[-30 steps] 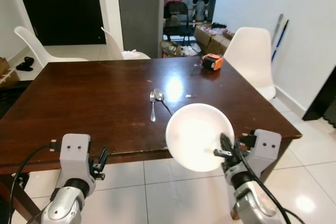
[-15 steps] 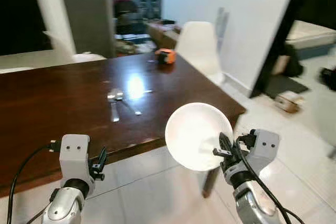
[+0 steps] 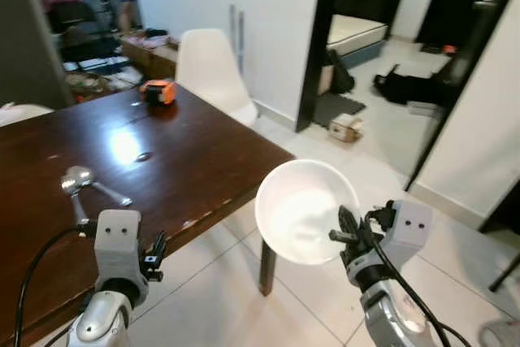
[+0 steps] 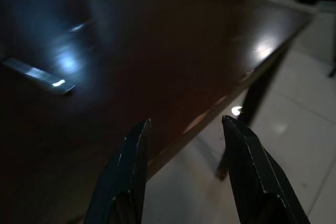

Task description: Setting the table

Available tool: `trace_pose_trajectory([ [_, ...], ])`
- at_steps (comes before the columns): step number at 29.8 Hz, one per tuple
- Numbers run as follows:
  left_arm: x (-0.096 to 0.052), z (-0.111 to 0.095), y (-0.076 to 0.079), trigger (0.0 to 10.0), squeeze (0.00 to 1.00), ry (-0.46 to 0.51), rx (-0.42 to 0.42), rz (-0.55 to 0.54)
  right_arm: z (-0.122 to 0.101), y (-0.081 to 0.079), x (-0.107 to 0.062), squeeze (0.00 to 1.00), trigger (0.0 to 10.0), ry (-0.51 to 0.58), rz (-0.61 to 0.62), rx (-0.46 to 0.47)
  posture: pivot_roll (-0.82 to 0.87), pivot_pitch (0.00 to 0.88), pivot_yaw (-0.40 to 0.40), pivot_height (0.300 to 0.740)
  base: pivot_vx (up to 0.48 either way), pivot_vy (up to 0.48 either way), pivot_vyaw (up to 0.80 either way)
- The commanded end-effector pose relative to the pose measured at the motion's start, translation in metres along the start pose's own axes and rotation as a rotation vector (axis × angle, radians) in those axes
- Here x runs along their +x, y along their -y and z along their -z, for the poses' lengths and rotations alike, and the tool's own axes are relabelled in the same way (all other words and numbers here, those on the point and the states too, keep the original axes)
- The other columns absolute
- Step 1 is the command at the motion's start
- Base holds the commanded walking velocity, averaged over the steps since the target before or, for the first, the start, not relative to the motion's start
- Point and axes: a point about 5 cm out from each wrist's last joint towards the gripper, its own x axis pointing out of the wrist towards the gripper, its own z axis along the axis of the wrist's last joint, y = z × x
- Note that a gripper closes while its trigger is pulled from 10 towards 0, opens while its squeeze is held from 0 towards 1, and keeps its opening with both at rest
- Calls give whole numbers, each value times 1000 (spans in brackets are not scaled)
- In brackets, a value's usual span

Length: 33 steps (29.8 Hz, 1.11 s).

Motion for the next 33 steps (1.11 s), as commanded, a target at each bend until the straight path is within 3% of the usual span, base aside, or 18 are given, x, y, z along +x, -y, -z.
trace_pose_trajectory([
  [1,-2,7,-3,10000,0,-27,9,-17,6,0,-2,0,10000,-23,0,11,24,100,64,740,0,0,-800],
  [9,-2,26,-9,10000,0,-81,24,-41,30,11,-11,0,10000,-109,11,-41,23,102,61,740,0,0,-800],
  [15,-10,56,-18,10000,0,-173,61,-60,61,43,-32,0,10000,-236,82,-122,18,114,61,740,0,0,-800],
  [21,-12,63,-13,10000,0,-187,55,-38,69,45,-35,0,10000,-264,77,-134,19,116,57,740,0,0,-800],
  [26,-16,85,-11,10000,0,-245,89,-20,87,55,-44,0,10000,-328,103,-161,24,119,56,740,0,0,-800],
  [27,-21,97,-13,10000,0,-283,103,-23,94,58,-51,0,10000,-356,108,-167,17,121,59,740,0,0,-800],
  [33,-25,100,-16,10000,0,-287,108,-20,95,60,-57,0,10000,-356,111,-167,16,124,61,740,0,0,-800],
])
